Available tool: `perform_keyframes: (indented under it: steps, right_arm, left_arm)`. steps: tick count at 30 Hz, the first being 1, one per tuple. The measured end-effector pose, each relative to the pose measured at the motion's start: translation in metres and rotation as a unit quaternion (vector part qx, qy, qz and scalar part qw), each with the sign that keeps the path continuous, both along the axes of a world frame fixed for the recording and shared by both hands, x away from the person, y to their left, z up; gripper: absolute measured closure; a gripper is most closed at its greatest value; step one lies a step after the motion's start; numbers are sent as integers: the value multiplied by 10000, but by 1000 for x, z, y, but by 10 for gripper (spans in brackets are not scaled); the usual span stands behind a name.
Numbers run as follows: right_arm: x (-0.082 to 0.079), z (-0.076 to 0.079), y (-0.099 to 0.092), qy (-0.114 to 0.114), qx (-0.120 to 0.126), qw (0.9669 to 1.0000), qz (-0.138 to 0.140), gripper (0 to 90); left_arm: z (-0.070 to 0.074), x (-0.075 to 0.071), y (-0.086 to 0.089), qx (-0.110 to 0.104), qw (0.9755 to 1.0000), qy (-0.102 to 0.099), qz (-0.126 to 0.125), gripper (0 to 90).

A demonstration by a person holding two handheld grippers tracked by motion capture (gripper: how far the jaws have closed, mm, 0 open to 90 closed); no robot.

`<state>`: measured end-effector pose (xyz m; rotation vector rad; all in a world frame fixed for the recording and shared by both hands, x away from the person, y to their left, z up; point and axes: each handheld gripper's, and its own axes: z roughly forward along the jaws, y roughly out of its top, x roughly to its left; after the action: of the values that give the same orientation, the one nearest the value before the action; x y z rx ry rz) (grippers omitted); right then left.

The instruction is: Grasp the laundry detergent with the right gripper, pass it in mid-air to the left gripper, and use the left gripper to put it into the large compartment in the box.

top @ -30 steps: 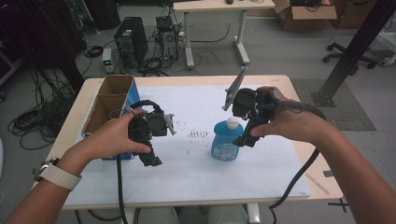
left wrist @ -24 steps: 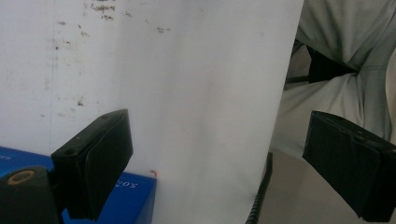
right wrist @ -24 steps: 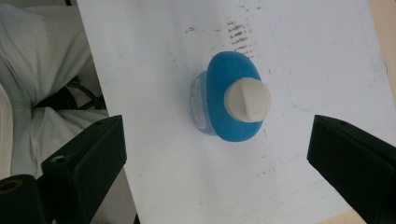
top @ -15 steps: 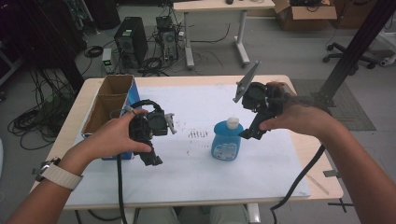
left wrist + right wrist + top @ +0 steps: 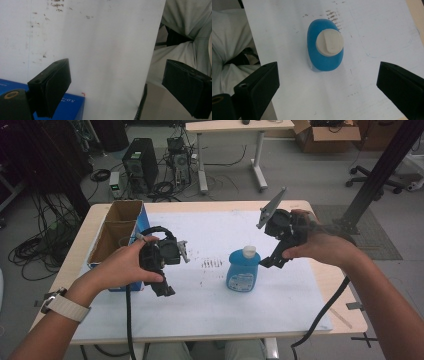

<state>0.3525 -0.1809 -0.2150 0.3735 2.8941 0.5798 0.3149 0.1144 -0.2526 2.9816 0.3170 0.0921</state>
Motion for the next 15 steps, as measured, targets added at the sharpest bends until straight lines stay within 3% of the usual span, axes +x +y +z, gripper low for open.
perform_keyframes:
  steps: [15]
  right_arm:
    - [6, -23, -10, 78, 248, 9997, 39, 53]
  left_arm:
    - [-1, 1, 4, -32, 10000, -29, 79, 86]
